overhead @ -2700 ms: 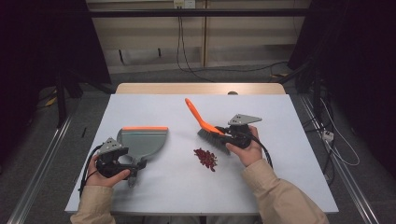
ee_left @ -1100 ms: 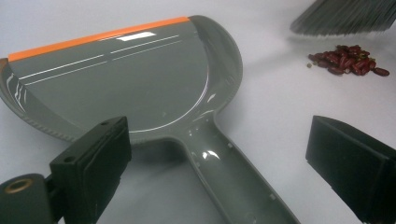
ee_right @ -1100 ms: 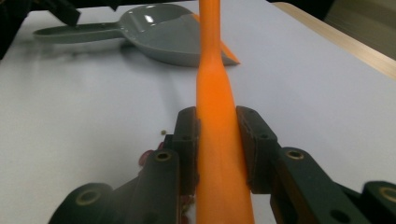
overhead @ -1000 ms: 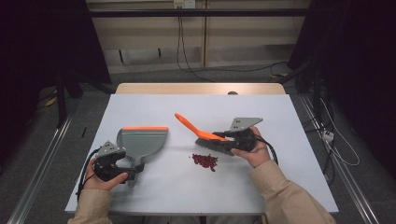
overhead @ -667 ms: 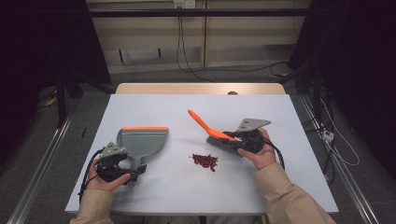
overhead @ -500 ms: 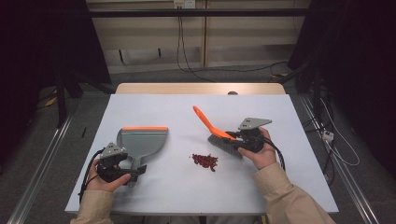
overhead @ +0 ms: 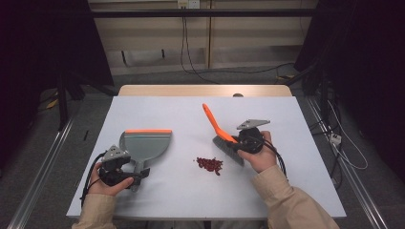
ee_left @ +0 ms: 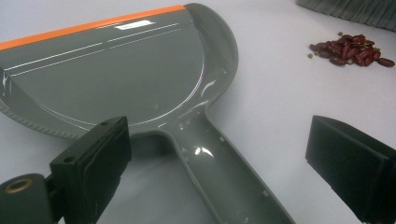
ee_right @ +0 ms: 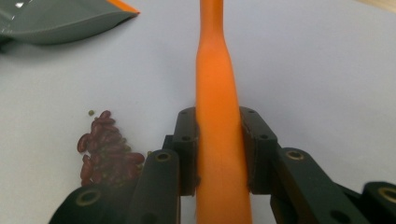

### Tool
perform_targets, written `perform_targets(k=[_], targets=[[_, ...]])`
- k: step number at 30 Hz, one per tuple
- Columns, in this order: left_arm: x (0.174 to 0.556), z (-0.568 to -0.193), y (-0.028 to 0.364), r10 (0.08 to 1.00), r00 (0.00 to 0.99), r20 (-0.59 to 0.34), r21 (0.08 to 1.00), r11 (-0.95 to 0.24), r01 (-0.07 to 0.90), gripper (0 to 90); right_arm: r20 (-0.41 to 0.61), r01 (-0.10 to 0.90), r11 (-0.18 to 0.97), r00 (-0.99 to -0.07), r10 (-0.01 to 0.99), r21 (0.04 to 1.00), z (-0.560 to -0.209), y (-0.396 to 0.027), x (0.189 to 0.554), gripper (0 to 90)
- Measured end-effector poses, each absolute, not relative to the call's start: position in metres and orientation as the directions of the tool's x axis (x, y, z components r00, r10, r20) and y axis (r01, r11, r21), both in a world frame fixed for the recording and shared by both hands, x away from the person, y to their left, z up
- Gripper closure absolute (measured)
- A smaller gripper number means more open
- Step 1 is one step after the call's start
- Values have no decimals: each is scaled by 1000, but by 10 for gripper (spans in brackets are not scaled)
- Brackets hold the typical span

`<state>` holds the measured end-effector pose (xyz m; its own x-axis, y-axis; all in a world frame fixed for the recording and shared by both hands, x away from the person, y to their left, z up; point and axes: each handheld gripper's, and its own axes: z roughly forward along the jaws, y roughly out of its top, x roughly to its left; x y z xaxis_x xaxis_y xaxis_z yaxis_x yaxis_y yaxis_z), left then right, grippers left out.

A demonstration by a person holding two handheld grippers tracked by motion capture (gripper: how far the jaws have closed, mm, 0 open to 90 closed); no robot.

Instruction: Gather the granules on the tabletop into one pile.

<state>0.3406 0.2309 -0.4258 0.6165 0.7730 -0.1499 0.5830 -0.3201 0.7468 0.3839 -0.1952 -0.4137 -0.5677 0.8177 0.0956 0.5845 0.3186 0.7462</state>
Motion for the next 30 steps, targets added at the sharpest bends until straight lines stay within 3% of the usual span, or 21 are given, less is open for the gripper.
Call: perform_targets(k=[9,12,21,30], targets=[[340,-425,229,772,617,-149,747,-321,582,66,108,587,193,-438,893,786,-418,-183,351,713],[339,-425,230,775,614,-149,749,-317,582,66,69,569,190,-402,913,800,-419,-171,340,713],[335,-425,234,783,603,-151,751,-306,585,66,29,540,163,-328,944,826,-423,-149,330,713],[334,-425,233,790,595,-146,745,-308,592,66,63,530,101,-284,957,842,-427,-140,329,712]])
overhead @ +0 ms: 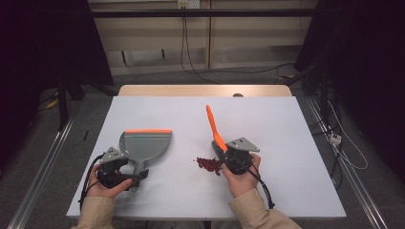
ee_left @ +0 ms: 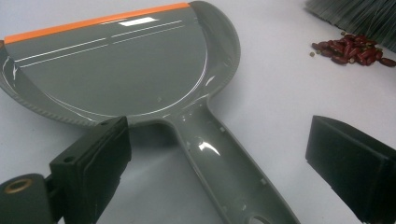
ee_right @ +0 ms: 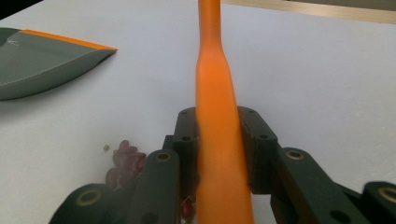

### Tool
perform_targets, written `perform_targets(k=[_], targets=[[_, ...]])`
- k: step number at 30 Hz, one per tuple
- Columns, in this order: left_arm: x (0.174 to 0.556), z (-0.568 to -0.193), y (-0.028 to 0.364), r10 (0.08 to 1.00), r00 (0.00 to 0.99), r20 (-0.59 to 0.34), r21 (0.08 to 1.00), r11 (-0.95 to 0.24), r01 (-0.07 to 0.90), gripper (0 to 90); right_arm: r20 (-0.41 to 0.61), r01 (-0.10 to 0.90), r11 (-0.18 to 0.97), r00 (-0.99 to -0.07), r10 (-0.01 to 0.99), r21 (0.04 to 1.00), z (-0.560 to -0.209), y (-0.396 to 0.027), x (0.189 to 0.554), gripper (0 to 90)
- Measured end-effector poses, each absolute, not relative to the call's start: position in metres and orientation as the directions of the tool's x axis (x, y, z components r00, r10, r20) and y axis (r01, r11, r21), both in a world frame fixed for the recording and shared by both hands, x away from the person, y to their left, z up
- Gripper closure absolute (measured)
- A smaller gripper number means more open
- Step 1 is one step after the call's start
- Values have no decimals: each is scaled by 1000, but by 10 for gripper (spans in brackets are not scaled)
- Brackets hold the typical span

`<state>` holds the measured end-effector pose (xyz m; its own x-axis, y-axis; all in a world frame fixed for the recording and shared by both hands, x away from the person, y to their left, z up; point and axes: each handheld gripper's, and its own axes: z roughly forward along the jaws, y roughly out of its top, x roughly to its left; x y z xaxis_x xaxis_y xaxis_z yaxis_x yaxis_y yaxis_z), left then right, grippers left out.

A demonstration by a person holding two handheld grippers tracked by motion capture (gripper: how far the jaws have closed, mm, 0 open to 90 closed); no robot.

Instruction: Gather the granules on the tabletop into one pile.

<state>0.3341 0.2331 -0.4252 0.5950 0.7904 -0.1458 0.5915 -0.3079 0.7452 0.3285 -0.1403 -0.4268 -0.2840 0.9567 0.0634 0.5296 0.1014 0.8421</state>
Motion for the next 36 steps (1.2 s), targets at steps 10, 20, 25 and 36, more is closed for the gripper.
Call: perform_targets(k=[10,20,25,36], targets=[[332,-427,231,809,576,-121,723,-325,609,70,108,522,45,-259,960,852,-429,-131,329,712],[332,-430,233,829,552,-89,696,-345,630,98,124,507,38,-282,951,861,-425,-136,332,712],[333,-432,233,836,541,-88,681,-346,645,113,105,499,60,-296,949,864,-420,-151,332,712],[337,-431,255,870,489,-55,661,-335,671,229,112,488,66,-328,938,870,-413,-187,327,712]])
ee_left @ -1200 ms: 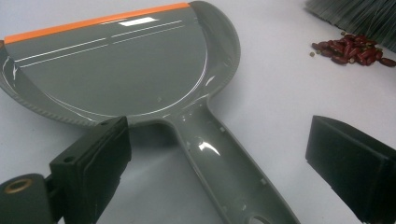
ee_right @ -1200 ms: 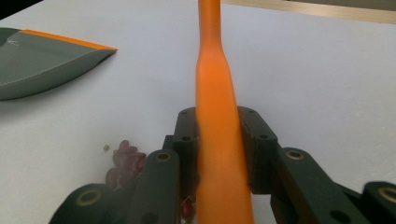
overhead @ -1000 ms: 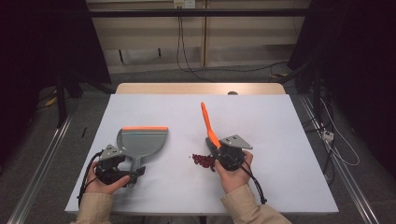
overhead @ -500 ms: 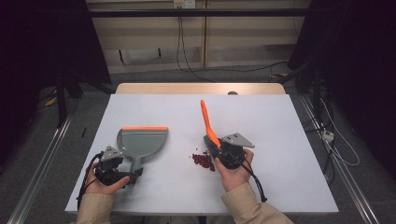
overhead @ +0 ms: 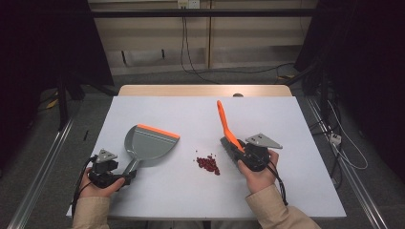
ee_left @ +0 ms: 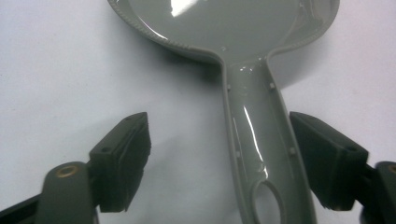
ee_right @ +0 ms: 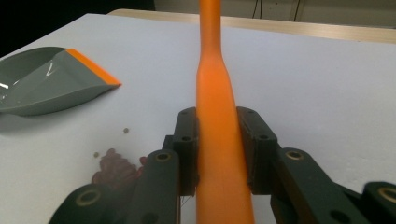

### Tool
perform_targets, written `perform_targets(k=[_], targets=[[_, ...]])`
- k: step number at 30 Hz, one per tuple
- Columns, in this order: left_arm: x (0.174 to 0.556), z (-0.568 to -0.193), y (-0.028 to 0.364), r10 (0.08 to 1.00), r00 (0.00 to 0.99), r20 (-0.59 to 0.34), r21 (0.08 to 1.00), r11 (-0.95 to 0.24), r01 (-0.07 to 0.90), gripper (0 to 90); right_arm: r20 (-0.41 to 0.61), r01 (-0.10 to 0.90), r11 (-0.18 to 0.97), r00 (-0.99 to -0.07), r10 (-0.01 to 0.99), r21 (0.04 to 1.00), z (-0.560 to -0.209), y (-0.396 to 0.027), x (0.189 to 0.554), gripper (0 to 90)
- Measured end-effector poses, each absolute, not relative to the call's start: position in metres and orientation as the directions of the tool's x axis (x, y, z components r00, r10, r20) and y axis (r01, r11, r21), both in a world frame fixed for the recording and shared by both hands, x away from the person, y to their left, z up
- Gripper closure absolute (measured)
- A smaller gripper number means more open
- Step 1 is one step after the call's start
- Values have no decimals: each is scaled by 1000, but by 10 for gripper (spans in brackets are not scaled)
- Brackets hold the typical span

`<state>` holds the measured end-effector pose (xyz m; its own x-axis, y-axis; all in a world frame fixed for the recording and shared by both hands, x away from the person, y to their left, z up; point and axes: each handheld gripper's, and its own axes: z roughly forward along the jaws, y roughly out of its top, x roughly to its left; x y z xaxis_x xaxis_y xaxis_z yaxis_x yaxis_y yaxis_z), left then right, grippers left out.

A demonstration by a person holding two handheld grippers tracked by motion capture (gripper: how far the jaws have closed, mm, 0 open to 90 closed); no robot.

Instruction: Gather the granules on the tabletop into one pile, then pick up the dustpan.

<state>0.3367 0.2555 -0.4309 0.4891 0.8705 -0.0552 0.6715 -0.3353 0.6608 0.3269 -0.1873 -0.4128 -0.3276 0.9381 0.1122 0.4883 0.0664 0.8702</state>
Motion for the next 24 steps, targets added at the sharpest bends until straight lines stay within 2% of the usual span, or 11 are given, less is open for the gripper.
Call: perform_targets(k=[4,10,15,17,24], targets=[[341,-430,249,841,541,-19,667,-392,634,265,117,494,62,-324,939,867,-414,-195,329,712],[348,-430,238,826,563,-36,638,-415,649,362,123,491,60,-332,935,869,-412,-200,333,711],[357,-434,231,826,562,-39,611,-426,668,489,116,492,73,-343,932,868,-412,-203,335,711],[360,-434,229,824,564,-51,600,-427,677,589,110,491,80,-347,931,868,-412,-204,335,712],[362,-431,235,819,572,-34,616,-434,657,621,108,479,87,-365,925,874,-411,-209,338,712]])
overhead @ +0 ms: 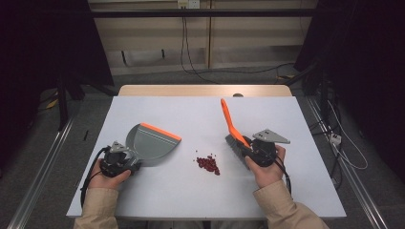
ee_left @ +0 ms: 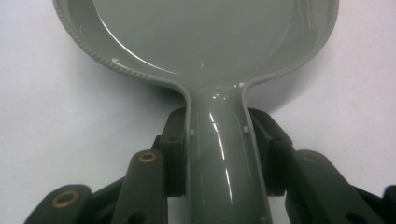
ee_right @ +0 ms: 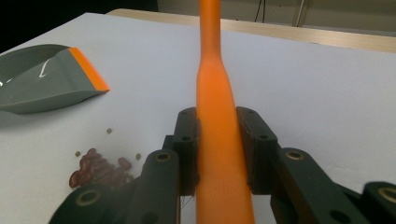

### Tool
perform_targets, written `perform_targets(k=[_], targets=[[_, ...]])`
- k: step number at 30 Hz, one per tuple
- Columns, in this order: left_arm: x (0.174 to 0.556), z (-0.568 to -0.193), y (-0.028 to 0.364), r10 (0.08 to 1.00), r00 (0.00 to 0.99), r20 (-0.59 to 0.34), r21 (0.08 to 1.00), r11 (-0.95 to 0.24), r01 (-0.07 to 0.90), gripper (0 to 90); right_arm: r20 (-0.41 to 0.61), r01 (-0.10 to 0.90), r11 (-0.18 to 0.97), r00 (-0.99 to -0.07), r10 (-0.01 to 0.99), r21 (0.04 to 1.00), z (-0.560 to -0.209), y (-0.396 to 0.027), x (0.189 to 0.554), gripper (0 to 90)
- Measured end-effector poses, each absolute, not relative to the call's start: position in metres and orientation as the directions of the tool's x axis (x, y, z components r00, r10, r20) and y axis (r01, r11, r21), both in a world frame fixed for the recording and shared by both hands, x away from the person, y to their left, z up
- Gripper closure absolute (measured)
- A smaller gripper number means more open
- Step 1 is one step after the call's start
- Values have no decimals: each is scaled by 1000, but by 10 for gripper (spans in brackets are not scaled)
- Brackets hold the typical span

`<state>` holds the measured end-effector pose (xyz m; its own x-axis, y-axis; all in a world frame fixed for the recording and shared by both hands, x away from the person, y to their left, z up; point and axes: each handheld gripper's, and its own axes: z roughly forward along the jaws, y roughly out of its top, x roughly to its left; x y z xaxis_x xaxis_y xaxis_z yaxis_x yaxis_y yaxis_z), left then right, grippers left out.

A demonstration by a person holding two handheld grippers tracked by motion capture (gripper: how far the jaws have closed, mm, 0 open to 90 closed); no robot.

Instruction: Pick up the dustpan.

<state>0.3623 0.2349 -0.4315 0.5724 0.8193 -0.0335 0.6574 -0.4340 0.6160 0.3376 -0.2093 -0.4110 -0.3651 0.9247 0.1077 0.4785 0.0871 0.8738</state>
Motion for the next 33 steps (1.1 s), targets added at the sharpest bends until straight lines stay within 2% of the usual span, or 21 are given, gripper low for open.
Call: perform_targets(k=[8,14,28,33], targets=[[349,-415,246,786,615,-65,668,-423,612,626,114,467,92,-394,912,879,-410,-211,339,712],[335,-402,249,739,671,-55,675,-468,570,627,113,467,100,-407,906,878,-410,-210,340,712],[305,-405,257,624,769,-140,695,-491,525,627,123,474,96,-410,904,875,-413,-211,343,712],[303,-415,245,558,811,-174,687,-521,506,626,108,485,116,-411,905,867,-418,-207,346,712]])
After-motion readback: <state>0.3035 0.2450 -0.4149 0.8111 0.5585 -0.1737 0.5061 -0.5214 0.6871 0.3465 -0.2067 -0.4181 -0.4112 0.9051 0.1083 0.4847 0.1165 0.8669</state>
